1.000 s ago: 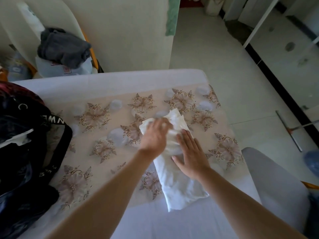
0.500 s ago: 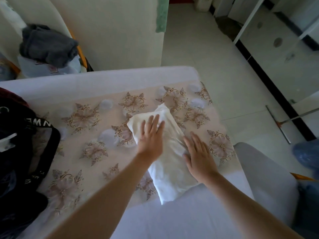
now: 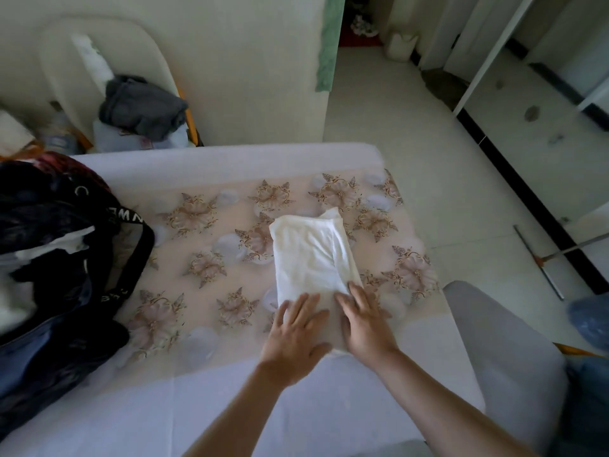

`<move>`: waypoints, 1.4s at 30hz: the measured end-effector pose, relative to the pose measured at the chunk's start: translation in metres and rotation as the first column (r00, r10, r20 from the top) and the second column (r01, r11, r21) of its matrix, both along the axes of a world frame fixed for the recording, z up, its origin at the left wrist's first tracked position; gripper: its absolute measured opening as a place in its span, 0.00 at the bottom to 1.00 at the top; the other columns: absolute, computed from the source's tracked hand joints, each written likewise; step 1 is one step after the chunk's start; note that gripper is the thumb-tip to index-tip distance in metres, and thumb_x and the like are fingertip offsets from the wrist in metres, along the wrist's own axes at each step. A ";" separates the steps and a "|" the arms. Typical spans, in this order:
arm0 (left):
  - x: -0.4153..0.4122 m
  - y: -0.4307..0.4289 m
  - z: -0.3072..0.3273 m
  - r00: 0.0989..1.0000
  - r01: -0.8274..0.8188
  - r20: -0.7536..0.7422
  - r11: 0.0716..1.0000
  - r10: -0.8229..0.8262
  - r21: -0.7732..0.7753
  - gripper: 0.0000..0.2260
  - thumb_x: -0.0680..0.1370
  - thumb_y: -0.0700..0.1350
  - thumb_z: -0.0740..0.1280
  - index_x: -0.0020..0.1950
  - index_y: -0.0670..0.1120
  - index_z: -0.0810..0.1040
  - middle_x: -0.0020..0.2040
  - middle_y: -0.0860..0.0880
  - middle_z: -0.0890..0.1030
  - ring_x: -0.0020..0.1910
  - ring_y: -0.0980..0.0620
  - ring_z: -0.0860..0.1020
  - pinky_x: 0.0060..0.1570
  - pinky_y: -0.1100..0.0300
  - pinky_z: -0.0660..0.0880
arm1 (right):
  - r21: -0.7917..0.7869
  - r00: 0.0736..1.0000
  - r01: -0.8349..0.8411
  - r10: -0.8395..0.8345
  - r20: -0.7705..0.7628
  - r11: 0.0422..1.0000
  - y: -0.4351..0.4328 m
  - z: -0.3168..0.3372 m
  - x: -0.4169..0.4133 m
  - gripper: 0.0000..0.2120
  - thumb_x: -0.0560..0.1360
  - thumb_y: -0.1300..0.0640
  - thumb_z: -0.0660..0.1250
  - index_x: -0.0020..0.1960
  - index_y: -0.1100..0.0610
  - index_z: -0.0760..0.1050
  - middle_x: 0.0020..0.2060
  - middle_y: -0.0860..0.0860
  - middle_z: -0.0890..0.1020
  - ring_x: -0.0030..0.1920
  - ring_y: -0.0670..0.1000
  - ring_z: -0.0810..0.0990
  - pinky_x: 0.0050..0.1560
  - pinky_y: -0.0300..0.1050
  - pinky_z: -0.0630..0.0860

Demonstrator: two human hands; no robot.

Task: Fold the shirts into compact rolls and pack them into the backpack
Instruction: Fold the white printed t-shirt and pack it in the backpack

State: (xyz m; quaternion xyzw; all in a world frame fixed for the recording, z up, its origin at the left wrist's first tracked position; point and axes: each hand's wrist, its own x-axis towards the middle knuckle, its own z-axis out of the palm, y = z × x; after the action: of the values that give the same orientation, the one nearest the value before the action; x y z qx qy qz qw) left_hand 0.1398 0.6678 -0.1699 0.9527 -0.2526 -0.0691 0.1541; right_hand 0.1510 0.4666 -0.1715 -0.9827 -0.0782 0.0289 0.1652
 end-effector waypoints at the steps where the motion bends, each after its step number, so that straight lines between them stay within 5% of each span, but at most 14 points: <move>1: -0.011 0.005 -0.002 1.000 0.023 -0.006 1.000 -0.023 0.019 0.31 0.74 0.64 0.63 0.74 0.52 0.69 0.79 0.48 0.61 0.78 0.45 0.58 0.73 0.41 0.58 | -0.016 1.000 -0.010 0.010 0.021 1.000 0.001 0.003 -0.006 0.26 0.71 0.64 0.70 0.68 0.55 0.73 0.72 0.59 0.69 0.69 0.65 0.69 0.61 0.61 0.77; 4: -0.027 0.018 -0.005 0.999 0.038 0.019 0.999 -0.038 0.023 0.33 0.74 0.65 0.65 0.75 0.51 0.69 0.79 0.47 0.62 0.78 0.43 0.59 0.74 0.42 0.59 | -0.095 0.987 -0.116 0.126 0.104 0.989 -0.002 0.018 -0.026 0.23 0.71 0.59 0.70 0.66 0.55 0.76 0.74 0.60 0.68 0.70 0.63 0.70 0.63 0.56 0.75; 9: -0.024 0.011 0.015 0.992 0.058 0.109 0.998 -0.059 0.005 0.21 0.64 0.39 0.73 0.57 0.43 0.81 0.63 0.42 0.80 0.61 0.39 0.79 0.52 0.45 0.81 | -0.232 0.931 -0.363 0.360 -0.057 0.903 -0.014 0.025 -0.050 0.35 0.67 0.39 0.66 0.71 0.54 0.71 0.73 0.56 0.68 0.73 0.56 0.67 0.69 0.52 0.71; 13: -0.018 0.013 0.045 1.000 0.020 -0.009 0.999 -0.020 0.034 0.19 0.70 0.42 0.72 0.60 0.44 0.79 0.62 0.48 0.79 0.61 0.46 0.78 0.63 0.53 0.72 | -0.266 0.961 -0.276 0.272 -0.054 0.924 -0.009 0.037 -0.048 0.28 0.58 0.62 0.77 0.58 0.58 0.76 0.49 0.53 0.84 0.48 0.53 0.85 0.35 0.45 0.80; 15: -0.022 0.016 0.068 0.986 -0.041 -0.163 0.999 0.042 0.013 0.15 0.77 0.46 0.63 0.63 0.46 0.76 0.63 0.50 0.74 0.61 0.47 0.74 0.62 0.54 0.68 | -0.199 0.967 -0.253 0.238 -0.094 0.947 -0.005 0.052 -0.048 0.16 0.65 0.63 0.72 0.51 0.56 0.76 0.39 0.52 0.83 0.37 0.56 0.83 0.33 0.47 0.77; 18: -0.025 0.025 0.087 0.876 -0.184 -0.462 0.981 0.138 -0.055 0.09 0.79 0.48 0.60 0.52 0.46 0.76 0.49 0.49 0.77 0.48 0.47 0.76 0.44 0.54 0.71 | 0.051 0.975 -0.081 0.090 -0.203 0.995 -0.004 0.076 -0.045 0.02 0.71 0.57 0.64 0.43 0.52 0.75 0.36 0.49 0.81 0.39 0.54 0.79 0.36 0.45 0.71; 22: -0.016 0.041 0.092 0.745 -0.455 -0.634 0.853 0.208 -0.256 0.09 0.72 0.55 0.64 0.51 0.58 0.79 0.46 0.51 0.82 0.46 0.46 0.80 0.47 0.49 0.75 | 0.305 0.945 0.154 -0.050 -0.323 0.940 -0.001 0.092 -0.032 0.07 0.71 0.55 0.65 0.36 0.55 0.72 0.32 0.47 0.76 0.34 0.50 0.75 0.33 0.45 0.68; 26: -0.021 0.033 0.088 0.827 -0.459 -0.494 0.829 0.268 -0.319 0.26 0.70 0.56 0.76 0.66 0.56 0.73 0.53 0.57 0.74 0.53 0.55 0.75 0.47 0.61 0.69 | 0.307 0.904 0.345 -0.226 -0.363 0.887 0.001 0.079 -0.019 0.08 0.77 0.54 0.63 0.53 0.53 0.79 0.46 0.50 0.83 0.48 0.54 0.81 0.47 0.48 0.77; 29: -0.018 0.023 0.080 0.811 -0.549 -0.401 0.791 0.426 -0.269 0.17 0.76 0.52 0.70 0.64 0.53 0.76 0.47 0.52 0.79 0.49 0.48 0.79 0.43 0.59 0.72 | 0.307 0.878 0.447 -0.347 -0.329 0.840 0.004 0.067 -0.016 0.13 0.81 0.50 0.61 0.62 0.54 0.75 0.56 0.51 0.82 0.57 0.56 0.80 0.55 0.48 0.75; 32: -0.013 0.017 0.069 0.811 -0.581 -0.177 0.804 0.558 -0.126 0.16 0.78 0.49 0.66 0.66 0.50 0.74 0.56 0.47 0.81 0.56 0.43 0.78 0.52 0.52 0.72 | 0.288 0.857 0.506 -0.436 -0.275 0.813 0.008 0.054 -0.011 0.12 0.82 0.49 0.61 0.61 0.53 0.75 0.55 0.52 0.83 0.56 0.57 0.81 0.53 0.49 0.76; 35: -0.023 0.002 0.056 0.891 -0.288 0.287 0.927 0.351 -0.239 0.13 0.75 0.41 0.68 0.60 0.48 0.79 0.59 0.48 0.78 0.58 0.44 0.75 0.54 0.50 0.70 | 0.253 0.837 0.544 -0.495 -0.233 0.800 0.011 0.046 -0.005 0.09 0.82 0.51 0.60 0.58 0.52 0.75 0.50 0.53 0.84 0.54 0.59 0.81 0.50 0.50 0.75; 37: -0.031 -0.004 0.041 0.907 -0.022 0.405 0.975 0.112 -0.220 0.11 0.77 0.44 0.67 0.59 0.48 0.79 0.60 0.49 0.78 0.60 0.45 0.76 0.57 0.51 0.71 | 0.247 0.840 0.541 -0.501 -0.209 0.804 0.012 0.042 -0.001 0.08 0.82 0.52 0.60 0.57 0.52 0.74 0.49 0.53 0.84 0.52 0.58 0.82 0.47 0.49 0.74; 40: -0.033 0.005 0.013 0.985 -0.088 0.141 0.994 0.095 -0.059 0.28 0.79 0.62 0.59 0.75 0.49 0.68 0.76 0.48 0.67 0.76 0.45 0.63 0.72 0.42 0.62 | 0.249 0.851 0.525 -0.504 -0.147 0.814 0.012 0.041 0.002 0.08 0.81 0.53 0.62 0.59 0.53 0.74 0.50 0.53 0.83 0.51 0.59 0.81 0.43 0.50 0.74; 42: -0.028 0.012 0.001 0.994 -0.107 -0.010 0.994 0.107 0.002 0.35 0.77 0.68 0.53 0.80 0.52 0.56 0.80 0.51 0.55 0.80 0.49 0.50 0.75 0.41 0.55 | 0.195 0.922 0.326 -0.357 0.149 0.925 0.010 0.041 0.000 0.10 0.79 0.57 0.64 0.60 0.55 0.74 0.54 0.54 0.79 0.51 0.60 0.79 0.44 0.52 0.76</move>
State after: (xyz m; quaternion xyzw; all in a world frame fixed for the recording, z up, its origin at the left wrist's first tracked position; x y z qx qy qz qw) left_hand 0.1123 0.6802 -0.1687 0.9646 -0.2005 -0.0659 0.1580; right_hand 0.1505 0.4767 -0.1306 -0.9625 0.0780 -0.0969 0.2411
